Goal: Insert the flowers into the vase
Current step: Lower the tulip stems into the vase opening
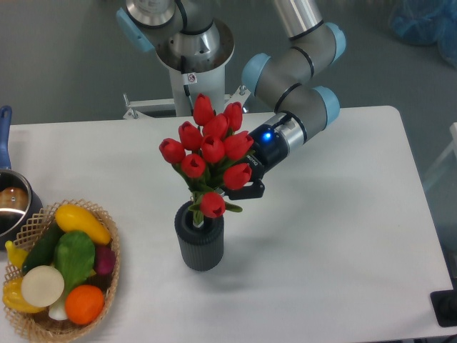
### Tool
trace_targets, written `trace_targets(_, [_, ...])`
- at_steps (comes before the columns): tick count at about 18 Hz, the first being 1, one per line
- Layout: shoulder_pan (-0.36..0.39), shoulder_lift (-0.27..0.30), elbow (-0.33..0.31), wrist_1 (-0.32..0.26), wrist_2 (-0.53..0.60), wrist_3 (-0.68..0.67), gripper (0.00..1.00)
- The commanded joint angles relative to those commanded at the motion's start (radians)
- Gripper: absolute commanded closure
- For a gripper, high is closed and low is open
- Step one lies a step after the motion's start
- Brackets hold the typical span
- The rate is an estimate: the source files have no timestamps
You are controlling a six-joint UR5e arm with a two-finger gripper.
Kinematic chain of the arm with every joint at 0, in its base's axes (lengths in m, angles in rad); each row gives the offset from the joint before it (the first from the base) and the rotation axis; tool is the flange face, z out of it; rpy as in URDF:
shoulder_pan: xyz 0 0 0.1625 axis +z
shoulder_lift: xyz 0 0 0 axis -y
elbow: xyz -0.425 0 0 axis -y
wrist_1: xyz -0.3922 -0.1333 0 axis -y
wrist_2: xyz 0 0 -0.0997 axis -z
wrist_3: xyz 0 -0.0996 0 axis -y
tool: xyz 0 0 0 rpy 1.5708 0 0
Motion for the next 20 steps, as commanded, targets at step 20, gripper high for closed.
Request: trace_targets(20, [0.005,-0.072,-0.038,0.0,0.043,0.135,0.8])
